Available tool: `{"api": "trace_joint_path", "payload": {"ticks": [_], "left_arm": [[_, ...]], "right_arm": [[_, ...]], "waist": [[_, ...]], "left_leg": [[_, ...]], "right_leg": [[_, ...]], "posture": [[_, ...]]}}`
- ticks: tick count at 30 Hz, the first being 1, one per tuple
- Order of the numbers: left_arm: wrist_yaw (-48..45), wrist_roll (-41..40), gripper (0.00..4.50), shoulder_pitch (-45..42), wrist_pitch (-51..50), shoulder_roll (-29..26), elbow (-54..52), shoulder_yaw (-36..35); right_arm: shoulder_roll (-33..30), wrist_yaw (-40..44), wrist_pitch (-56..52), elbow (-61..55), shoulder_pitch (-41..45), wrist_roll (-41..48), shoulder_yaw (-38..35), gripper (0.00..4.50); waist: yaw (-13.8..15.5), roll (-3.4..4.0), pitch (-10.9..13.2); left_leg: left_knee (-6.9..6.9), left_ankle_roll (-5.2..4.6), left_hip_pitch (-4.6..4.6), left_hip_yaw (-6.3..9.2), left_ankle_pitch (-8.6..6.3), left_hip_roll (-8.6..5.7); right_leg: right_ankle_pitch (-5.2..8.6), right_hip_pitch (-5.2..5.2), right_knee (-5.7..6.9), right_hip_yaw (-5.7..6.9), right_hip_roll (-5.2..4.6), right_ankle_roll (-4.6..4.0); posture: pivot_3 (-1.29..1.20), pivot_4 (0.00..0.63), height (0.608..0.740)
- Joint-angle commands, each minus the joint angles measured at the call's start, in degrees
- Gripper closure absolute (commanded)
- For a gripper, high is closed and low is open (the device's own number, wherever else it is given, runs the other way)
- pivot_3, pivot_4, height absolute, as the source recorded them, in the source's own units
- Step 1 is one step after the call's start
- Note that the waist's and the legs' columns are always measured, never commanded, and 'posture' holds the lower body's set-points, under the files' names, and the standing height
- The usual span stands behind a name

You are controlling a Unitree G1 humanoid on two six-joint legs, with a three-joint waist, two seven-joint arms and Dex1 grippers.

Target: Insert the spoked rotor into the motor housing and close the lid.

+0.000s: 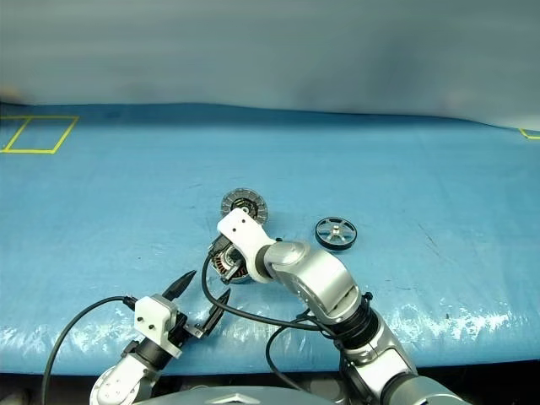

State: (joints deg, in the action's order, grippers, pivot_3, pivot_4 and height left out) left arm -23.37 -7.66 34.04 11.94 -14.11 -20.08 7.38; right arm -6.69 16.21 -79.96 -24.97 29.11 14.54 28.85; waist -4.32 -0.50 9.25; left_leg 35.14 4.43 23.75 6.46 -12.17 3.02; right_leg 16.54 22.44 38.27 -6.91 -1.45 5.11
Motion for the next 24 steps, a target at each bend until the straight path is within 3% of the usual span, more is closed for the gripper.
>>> {"api": "trace_joint_path", "payload": {"ticks": [1, 24], "left_arm": [[0.01, -0.13, 0.00, -0.27, 0.97, 0.27, 0.19, 0.49], [0.50, 0.10, 0.00, -0.24, 0.57, 0.14, -0.27, 0.14]], "right_arm": [[-1.15, 0.77, -1.83, -0.81, 1.10, 1.12, -0.12, 4.47], [0.81, -1.64, 2.44, 0.77, 1.59, 1.23, -2.22, 4.47]], "waist": [[-0.03, 0.03, -0.01], [-0.10, 0.04, -0.01]], "left_leg": [[0.01, 0.00, 0.00, -0.01, 0.00, 0.00], [-0.04, 0.00, 0.04, -0.01, 0.00, 0.00]], "right_leg": [[0.00, 0.01, 0.00, -0.01, 0.00, 0.00], [-0.08, 0.00, 0.04, -0.01, 0.00, 0.11]], "posture": [[0.00, 0.150, 0.740], [0.00, 0.150, 0.740]]}}
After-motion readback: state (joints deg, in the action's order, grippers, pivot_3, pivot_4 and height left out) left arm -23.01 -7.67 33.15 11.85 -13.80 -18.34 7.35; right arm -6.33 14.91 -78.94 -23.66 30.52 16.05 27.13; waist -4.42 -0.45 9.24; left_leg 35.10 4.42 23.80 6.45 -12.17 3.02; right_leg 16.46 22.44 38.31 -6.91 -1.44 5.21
